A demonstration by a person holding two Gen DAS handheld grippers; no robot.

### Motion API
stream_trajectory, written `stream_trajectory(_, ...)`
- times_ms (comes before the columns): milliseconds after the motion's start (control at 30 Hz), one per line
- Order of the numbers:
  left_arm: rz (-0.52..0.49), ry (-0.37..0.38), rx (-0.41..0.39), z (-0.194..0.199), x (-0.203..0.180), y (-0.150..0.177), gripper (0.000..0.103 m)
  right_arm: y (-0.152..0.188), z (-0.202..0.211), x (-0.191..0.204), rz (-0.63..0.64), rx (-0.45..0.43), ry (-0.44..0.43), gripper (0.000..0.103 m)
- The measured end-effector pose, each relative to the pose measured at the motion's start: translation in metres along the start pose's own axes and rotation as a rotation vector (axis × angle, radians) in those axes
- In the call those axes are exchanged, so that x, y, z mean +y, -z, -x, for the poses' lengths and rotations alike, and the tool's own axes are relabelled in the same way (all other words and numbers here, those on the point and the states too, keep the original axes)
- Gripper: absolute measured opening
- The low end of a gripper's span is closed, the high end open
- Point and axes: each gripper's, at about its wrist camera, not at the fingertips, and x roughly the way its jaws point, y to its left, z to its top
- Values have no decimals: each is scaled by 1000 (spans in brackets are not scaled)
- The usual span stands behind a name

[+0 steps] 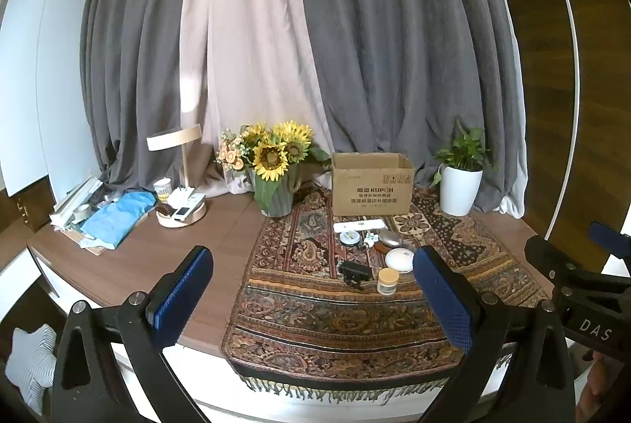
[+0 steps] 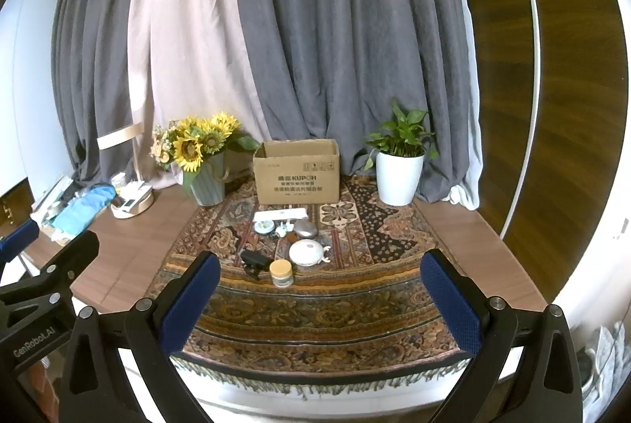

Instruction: Organize rigid objects

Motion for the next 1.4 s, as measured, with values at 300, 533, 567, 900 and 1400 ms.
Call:
stream_trajectory(300, -2, -2, -8, -3, -1, -3, 103, -2, 0, 2, -1, -5, -1, 103)
stream_trajectory(533, -2, -3, -13, -6, -2, -5, 103, -4, 2, 1, -1, -11, -1, 103)
stream_trajectory(567, -1, -1, -13, -7, -1, -5, 103, -4, 2, 2, -2, -11, 0, 103)
stream_trajectory(900, -2, -2, -18, -6, -3, -2, 103, -5, 3, 1, -1, -14, -1, 103)
stream_trajectory(1400, -1, -2, -24, -4, -3, 5, 103, -6, 6, 1, -2, -20, 2, 103)
